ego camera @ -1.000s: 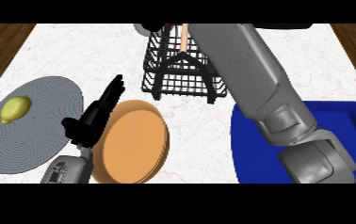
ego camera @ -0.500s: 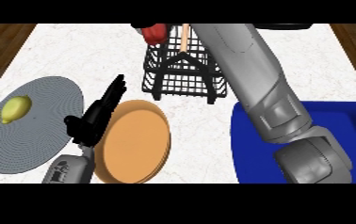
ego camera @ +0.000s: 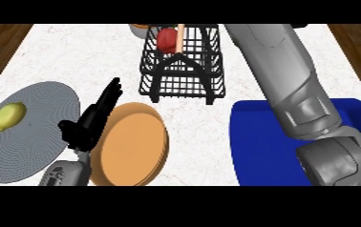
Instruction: Pick the bell pepper from the tray and place it in the tiered basket
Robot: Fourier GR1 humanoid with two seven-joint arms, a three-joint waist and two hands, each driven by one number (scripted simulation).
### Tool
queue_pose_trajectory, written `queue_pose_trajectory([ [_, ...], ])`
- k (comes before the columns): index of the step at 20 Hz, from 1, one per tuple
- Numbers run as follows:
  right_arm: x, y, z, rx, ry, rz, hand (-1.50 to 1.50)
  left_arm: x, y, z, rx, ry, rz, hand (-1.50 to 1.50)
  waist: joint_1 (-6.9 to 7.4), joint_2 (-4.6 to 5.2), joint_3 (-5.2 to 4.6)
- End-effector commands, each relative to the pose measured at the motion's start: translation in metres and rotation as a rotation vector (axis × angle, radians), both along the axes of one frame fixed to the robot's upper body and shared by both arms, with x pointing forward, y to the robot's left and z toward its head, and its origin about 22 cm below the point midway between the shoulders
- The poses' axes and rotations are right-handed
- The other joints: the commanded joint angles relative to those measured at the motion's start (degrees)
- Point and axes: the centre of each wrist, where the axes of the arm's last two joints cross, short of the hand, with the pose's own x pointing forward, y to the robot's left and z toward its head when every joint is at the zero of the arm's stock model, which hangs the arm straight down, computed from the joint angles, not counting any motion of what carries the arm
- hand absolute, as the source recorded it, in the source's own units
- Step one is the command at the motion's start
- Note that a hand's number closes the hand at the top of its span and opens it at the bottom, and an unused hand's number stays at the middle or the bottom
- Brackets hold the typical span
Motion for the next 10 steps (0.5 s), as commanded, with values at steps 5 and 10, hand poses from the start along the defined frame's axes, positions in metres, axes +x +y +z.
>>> queue_pose_trajectory([
  [5, 0.005, -0.112, 0.012, 0.061, -0.231, -0.329, -1.5, -0.005, 0.006, -0.002, 0.004, 0.023, 0.013, 0.0, -0.91, -0.02, -0.02],
  [10, -0.018, -0.193, 0.012, 0.165, -0.289, -0.342, -1.5, -0.015, 0.011, -0.015, 0.002, 0.047, 0.042, 0.0, -2.07, -0.42, 0.0],
])
